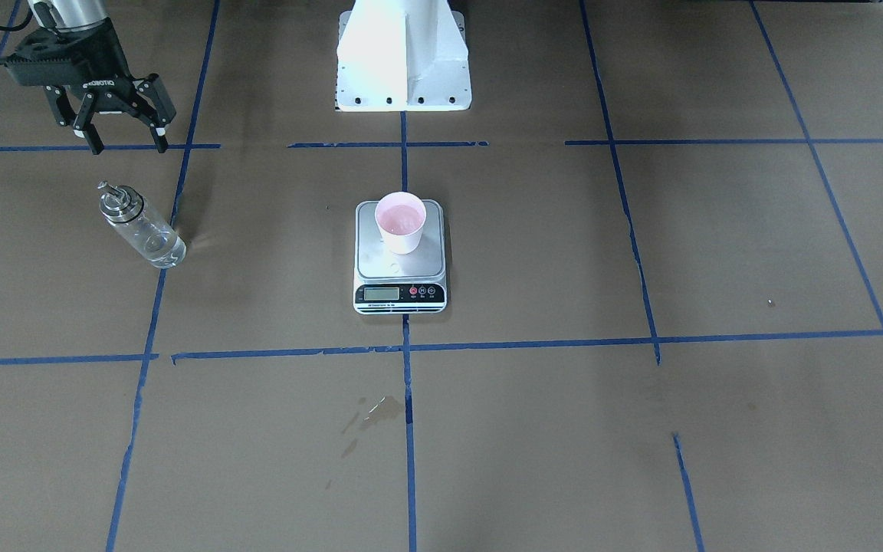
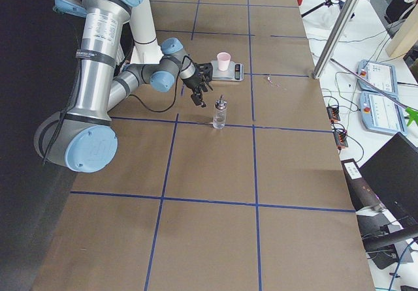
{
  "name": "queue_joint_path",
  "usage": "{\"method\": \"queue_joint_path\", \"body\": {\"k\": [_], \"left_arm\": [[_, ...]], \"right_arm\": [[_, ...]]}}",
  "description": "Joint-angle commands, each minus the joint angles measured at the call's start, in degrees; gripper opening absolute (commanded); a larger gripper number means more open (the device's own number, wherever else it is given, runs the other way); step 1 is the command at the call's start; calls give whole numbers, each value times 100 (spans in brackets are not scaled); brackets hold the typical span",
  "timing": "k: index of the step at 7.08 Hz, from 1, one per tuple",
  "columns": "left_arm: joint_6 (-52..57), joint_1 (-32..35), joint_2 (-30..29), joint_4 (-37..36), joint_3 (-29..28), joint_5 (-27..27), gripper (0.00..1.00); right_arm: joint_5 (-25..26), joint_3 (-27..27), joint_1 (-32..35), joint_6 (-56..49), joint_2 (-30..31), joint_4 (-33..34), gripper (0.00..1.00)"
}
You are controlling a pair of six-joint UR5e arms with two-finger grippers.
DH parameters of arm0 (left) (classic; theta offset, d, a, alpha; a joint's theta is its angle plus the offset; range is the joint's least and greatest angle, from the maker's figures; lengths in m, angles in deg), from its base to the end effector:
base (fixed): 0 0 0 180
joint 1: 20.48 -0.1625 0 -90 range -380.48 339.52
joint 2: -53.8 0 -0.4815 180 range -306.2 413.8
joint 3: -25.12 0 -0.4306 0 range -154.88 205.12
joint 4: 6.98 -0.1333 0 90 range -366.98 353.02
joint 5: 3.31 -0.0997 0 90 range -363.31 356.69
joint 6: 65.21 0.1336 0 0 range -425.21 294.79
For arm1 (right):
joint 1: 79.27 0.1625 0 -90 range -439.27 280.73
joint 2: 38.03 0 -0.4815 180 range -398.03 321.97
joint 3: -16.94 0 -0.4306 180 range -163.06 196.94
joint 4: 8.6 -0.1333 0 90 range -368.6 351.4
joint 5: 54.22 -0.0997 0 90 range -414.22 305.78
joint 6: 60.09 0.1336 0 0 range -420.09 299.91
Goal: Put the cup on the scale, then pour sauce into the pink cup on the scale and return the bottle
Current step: 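Reach the right gripper to the glass sauce bottle and grasp it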
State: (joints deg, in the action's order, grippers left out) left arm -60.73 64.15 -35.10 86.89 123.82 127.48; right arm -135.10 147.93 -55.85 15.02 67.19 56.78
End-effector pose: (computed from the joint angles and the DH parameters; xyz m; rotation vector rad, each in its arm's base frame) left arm 0.0043 -0.5374 0.6663 0.1865 0.7125 0.2353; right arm -0.3300 -0.3113 0.4472 0.4292 -0.7815 0.2089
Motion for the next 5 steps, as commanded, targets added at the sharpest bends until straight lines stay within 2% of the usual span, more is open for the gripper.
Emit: {"method": "queue_joint_path", "body": {"k": [1, 5], "left_arm": [[0, 1, 31, 0, 9, 147, 100], [0, -8, 32, -8, 18, 166, 100]], "right_arm": [[1079, -1446, -346, 145, -2, -1749, 100], [1784, -1961, -391, 145, -387, -1845, 100]]}}
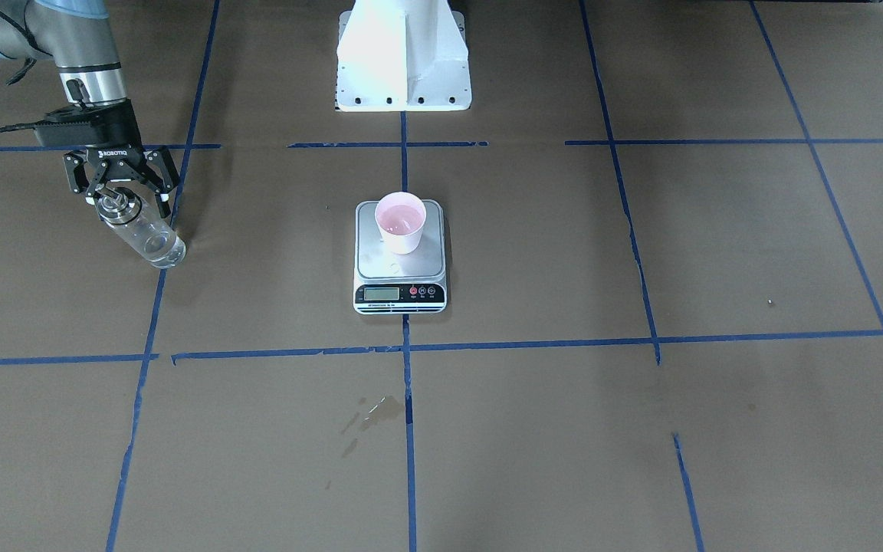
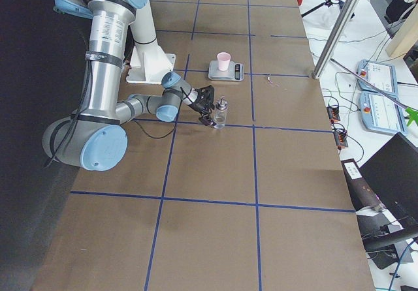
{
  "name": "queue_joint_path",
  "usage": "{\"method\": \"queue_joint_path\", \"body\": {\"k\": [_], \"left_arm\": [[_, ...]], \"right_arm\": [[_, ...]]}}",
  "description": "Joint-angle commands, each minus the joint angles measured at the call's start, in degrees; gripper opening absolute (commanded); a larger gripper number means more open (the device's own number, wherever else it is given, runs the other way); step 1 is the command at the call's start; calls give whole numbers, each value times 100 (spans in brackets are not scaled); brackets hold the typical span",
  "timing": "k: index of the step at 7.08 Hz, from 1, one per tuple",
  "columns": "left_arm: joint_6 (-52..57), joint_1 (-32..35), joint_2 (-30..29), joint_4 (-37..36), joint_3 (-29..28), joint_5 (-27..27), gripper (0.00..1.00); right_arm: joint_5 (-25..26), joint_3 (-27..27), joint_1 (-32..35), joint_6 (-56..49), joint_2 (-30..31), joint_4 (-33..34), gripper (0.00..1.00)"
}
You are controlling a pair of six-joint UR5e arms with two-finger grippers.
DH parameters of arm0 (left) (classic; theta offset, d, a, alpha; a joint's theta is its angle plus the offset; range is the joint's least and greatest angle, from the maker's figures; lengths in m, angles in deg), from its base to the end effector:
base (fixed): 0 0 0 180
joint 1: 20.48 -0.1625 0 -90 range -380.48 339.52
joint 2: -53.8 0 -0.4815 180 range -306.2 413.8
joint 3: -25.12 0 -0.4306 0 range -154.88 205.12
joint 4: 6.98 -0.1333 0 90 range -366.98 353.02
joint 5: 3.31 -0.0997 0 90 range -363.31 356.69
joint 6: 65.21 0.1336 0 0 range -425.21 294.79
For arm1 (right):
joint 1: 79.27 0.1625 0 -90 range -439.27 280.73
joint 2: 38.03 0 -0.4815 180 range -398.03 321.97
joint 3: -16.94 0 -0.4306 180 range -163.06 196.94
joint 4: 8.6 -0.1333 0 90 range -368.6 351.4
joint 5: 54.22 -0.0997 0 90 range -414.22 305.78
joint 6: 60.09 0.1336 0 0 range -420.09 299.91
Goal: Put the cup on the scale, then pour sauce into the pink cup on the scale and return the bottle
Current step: 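Reach the right gripper to the glass sauce bottle and grasp it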
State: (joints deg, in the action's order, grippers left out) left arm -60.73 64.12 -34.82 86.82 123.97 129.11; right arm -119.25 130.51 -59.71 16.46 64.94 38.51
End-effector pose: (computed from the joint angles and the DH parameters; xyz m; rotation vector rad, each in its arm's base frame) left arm 0.0071 -0.5341 0.6651 0.1821 0.7411 0.2368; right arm -0.3811 -0.3367 0.5444 0.6492 -0.7676 0.3008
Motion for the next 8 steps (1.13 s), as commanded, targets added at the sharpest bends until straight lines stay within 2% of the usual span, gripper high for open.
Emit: {"method": "queue_joint_path", "body": {"k": [1, 8], "left_arm": [[0, -5, -6, -1, -6, 3, 100], [0, -5, 3, -1, -15, 3, 100]], "right_arm": [[253, -248, -5, 9, -163, -18, 100], [534, -265, -93, 10, -277, 17, 100]]}}
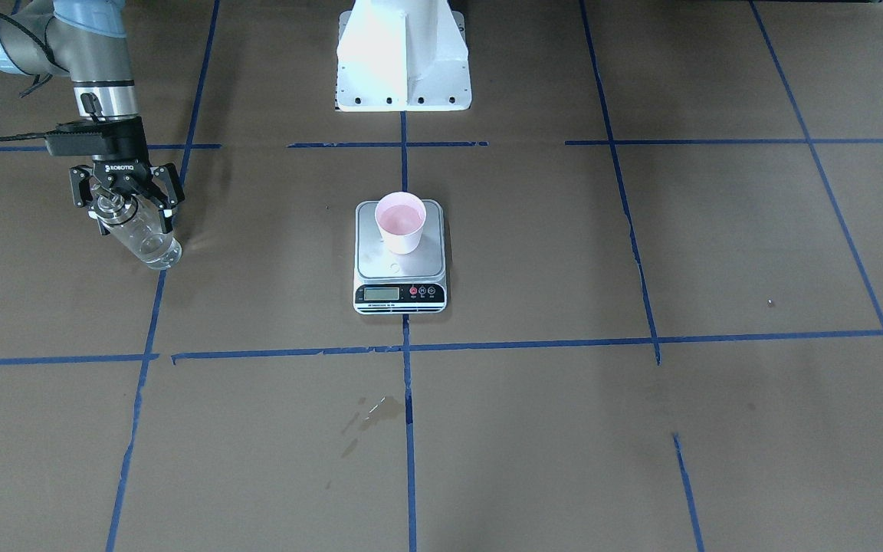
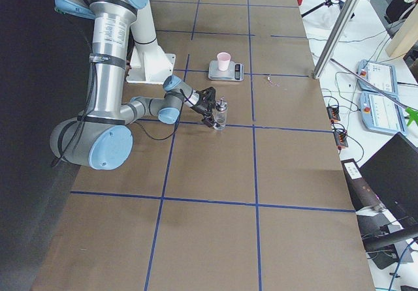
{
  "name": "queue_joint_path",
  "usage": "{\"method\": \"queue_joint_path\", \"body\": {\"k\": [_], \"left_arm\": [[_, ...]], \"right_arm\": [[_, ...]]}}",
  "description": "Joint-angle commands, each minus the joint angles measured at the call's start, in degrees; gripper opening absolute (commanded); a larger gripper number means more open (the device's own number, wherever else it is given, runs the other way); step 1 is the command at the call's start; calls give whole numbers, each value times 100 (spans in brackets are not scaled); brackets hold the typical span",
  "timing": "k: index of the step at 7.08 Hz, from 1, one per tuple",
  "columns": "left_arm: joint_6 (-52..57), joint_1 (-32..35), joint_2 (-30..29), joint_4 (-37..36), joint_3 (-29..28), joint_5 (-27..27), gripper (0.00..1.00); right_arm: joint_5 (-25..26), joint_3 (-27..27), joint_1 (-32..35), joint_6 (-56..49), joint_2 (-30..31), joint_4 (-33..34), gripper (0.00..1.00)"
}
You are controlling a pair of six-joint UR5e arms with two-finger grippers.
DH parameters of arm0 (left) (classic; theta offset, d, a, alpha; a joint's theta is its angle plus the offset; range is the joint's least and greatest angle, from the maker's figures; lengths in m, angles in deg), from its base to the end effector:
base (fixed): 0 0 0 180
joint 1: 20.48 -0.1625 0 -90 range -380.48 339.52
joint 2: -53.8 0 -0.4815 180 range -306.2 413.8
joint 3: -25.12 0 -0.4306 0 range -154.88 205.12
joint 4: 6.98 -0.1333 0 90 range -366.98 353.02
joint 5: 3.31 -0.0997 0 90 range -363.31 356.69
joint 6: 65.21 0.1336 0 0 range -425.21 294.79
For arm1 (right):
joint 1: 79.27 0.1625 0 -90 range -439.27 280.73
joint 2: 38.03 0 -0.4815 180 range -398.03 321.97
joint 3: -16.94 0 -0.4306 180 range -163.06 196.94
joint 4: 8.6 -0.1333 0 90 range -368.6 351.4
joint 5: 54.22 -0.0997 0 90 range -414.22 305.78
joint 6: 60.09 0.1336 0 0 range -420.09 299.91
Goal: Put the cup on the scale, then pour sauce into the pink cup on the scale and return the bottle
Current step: 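Reach the right gripper to the glass sauce bottle and grasp it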
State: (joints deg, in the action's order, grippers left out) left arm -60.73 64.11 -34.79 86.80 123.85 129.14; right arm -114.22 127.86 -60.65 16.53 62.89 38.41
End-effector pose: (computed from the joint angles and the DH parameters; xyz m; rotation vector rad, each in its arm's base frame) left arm 0.0072 -0.5338 0.6665 0.1792 0.7417 0.2359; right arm -0.3960 -0.3446 0.5505 0.7171 -0.7359 0.3252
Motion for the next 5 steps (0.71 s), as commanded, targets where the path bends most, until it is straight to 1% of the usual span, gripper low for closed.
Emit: {"method": "queue_joint_path", "body": {"k": [1, 4, 5], "left_arm": [[0, -3, 0, 0, -12, 0, 100], [0, -3, -8, 0, 5, 0, 100], [0, -3, -8, 0, -3, 0, 100]], "right_arm": [[50, 0, 1, 2, -125, 45, 100], [59, -53, 1, 2, -117, 46, 98], [59, -62, 1, 2, -117, 46, 91]]}}
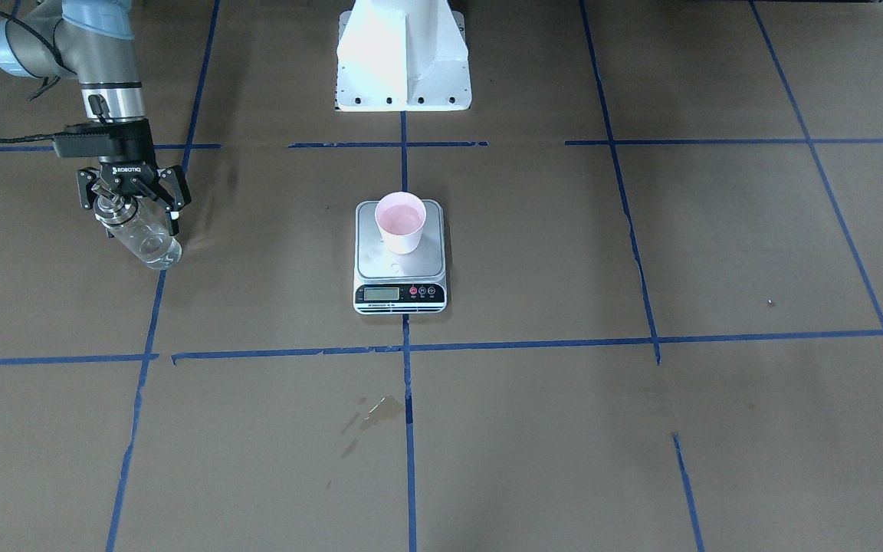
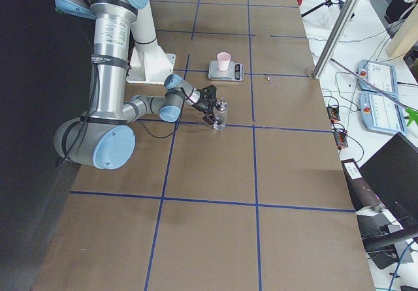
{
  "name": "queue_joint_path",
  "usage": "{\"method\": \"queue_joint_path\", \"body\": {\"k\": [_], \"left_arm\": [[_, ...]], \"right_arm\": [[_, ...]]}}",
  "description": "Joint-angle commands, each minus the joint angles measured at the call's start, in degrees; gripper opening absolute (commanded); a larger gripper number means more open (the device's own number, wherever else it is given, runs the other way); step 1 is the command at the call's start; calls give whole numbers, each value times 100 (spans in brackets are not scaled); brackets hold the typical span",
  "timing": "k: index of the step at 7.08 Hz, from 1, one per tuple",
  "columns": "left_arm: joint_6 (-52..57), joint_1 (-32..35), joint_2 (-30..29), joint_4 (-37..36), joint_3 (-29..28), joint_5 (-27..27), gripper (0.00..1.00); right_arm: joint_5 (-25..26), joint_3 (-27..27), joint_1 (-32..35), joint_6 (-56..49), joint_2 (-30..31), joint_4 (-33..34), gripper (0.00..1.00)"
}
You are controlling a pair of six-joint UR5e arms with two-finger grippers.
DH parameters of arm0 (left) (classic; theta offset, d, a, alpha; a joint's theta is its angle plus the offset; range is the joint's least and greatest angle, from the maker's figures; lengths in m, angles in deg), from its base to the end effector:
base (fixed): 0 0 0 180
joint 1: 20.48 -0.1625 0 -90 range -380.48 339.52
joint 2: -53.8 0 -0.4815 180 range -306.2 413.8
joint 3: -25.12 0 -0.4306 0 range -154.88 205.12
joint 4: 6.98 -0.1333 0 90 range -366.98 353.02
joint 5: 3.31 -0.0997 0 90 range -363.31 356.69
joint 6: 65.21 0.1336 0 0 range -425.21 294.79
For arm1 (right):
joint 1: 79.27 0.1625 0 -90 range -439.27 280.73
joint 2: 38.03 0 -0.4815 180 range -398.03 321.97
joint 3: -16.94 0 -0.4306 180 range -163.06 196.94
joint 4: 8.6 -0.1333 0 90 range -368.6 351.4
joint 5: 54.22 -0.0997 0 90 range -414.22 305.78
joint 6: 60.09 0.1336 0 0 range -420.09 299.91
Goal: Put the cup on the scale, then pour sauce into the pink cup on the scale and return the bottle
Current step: 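Lift the sauce bottle and carry it toward the pink cup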
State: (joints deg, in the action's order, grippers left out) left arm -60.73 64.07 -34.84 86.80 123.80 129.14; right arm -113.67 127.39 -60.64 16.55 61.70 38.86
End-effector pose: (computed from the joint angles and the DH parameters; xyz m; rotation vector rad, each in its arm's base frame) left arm 0.0076 -0.5342 0.6665 0.1789 0.7417 0.2366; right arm -0.4034 -0.3483 0.5459 0.7263 -0.7373 0.3313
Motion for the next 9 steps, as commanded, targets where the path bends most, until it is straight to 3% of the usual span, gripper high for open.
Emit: {"method": "queue_joint_path", "body": {"k": [1, 2, 5, 7, 9], "left_arm": [[-9, -9, -4, 0, 1, 0, 100], [0, -9, -4, 0, 1, 0, 100], [0, 0, -4, -9, 10, 0, 100], [-9, -9, -12, -9, 2, 0, 100], [-9, -9, -13, -9, 10, 0, 100]], "right_arm": [[47, -6, 9, 139, 2, -26, 18], [126, 3, 9, 149, 2, -35, 0], [633, 56, 18, 53, -15, -70, 0], [732, 379, 35, -1372, -24, -79, 0], [794, 645, 193, -1494, -163, -70, 0]]}}
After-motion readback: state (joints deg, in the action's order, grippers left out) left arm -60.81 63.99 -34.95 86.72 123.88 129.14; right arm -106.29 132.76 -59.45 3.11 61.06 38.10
